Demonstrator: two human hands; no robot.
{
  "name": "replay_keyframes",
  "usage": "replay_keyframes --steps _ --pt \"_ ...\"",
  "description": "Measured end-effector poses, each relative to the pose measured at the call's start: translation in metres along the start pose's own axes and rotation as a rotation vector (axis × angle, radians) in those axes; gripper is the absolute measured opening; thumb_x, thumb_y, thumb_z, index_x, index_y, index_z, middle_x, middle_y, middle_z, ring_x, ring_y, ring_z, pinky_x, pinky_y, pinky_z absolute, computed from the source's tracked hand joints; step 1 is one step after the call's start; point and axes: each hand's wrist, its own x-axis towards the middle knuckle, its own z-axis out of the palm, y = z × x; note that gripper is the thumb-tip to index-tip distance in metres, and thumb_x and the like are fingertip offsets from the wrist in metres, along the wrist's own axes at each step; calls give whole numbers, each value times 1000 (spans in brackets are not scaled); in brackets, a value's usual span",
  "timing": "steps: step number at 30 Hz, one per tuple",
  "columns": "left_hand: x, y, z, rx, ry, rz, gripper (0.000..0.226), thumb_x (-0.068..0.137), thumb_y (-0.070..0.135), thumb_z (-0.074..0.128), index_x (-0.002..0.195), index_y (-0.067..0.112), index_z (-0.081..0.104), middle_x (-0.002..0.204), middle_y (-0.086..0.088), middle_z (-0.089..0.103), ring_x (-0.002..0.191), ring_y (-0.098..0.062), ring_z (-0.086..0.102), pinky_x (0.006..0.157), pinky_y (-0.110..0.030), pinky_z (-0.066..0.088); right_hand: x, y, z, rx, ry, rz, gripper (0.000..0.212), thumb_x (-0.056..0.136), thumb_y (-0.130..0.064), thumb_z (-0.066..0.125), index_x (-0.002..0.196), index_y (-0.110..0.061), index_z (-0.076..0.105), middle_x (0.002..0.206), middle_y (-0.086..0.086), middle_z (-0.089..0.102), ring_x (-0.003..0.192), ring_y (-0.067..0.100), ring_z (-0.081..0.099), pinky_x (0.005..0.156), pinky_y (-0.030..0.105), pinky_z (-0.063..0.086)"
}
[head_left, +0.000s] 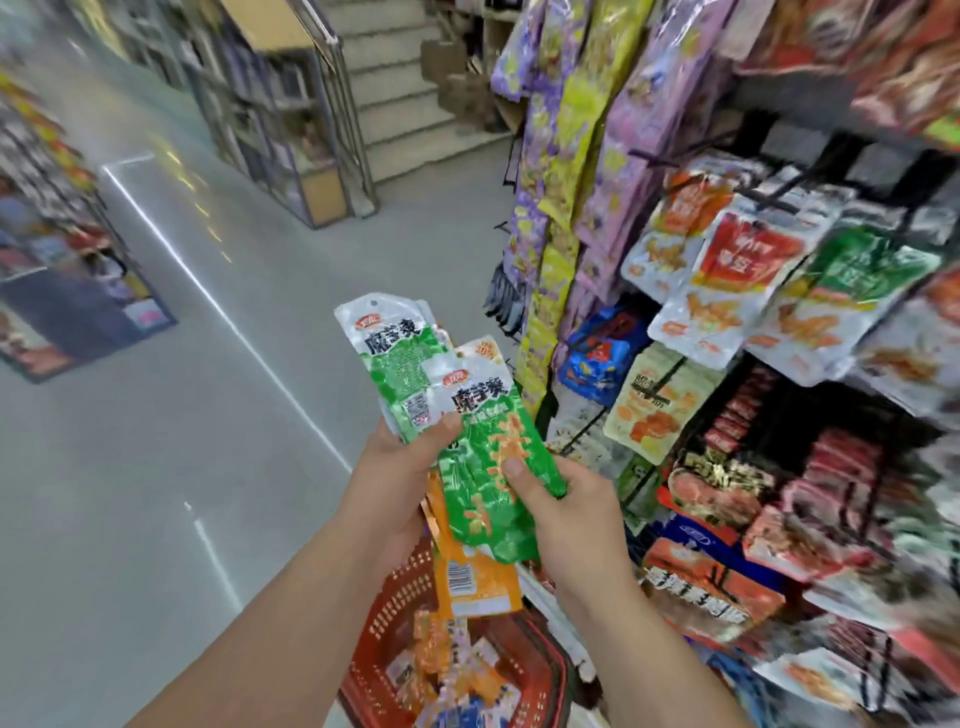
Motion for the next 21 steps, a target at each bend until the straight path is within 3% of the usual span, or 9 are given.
replay_keyframes --steps 3,5,7,9,12,14,16,19,21 --pt "1 21 7 55 -46 69 32 97 8 68 127 17 66 114 -7 79 103 -29 77 80 -44 63 8 -13 1 26 10 -11 6 95 -29 71 93 -35 70 73 -34 69 80 -11 68 65 6 49" --pt "4 36 10 106 -81 112 26 98 3 64 121 16 69 108 -8 80 96 -28 78 76 -43 64 16 -24 5 -6 -3 -31 20 95 -32 74 110 -44 65 101 -39 64 103 -8 62 78 11 47" --pt "8 53 11 145 -127 149 27 98 -3 62 118 12 70 103 -10 81 87 -27 79 68 -39 65 24 -45 10 -71 18 -40 31 92 -36 78 119 -43 64 114 -25 66 111 4 64 87 27 55" --pt "11 72 13 195 -182 190 29 96 -4 63 120 11 70 102 -10 81 86 -28 79 70 -40 64 34 -74 16 -121 77 -105 32 91 -39 77 119 -31 65 106 -7 70 99 14 68 82 32 56" --pt "16 112 21 223 -304 244 26 96 -3 63 117 12 72 100 -10 81 87 -29 79 73 -42 65 45 -126 28 -151 249 -231 39 84 -59 74 100 -24 65 87 4 62 74 23 58 69 37 49" --pt "20 140 30 195 -404 270 26 96 -2 63 117 10 73 103 -14 80 88 -33 79 70 -41 65 51 -157 34 -176 339 -333 49 78 -68 70 93 -22 62 93 16 63 82 38 58 69 41 45" --pt "24 167 40 137 -483 296 25 95 1 64 117 9 73 105 -17 79 89 -36 78 69 -43 65 54 -182 34 -175 400 -395 42 85 -61 71 94 -22 62 94 14 64 85 34 57 70 36 42" --pt "24 200 62 55 -586 326 30 87 9 70 116 10 74 105 -18 79 92 -39 78 78 -51 63 49 -219 24 -195 506 -478 19 94 -41 73 96 -25 62 84 -10 64 75 8 55 66 20 39" --pt "20 215 82 30 -647 349 43 78 15 74 120 12 73 106 -16 79 95 -40 77 85 -56 62 40 -243 15 -272 579 -516 14 96 -41 70 100 -30 62 91 -18 67 81 4 59 73 24 46"
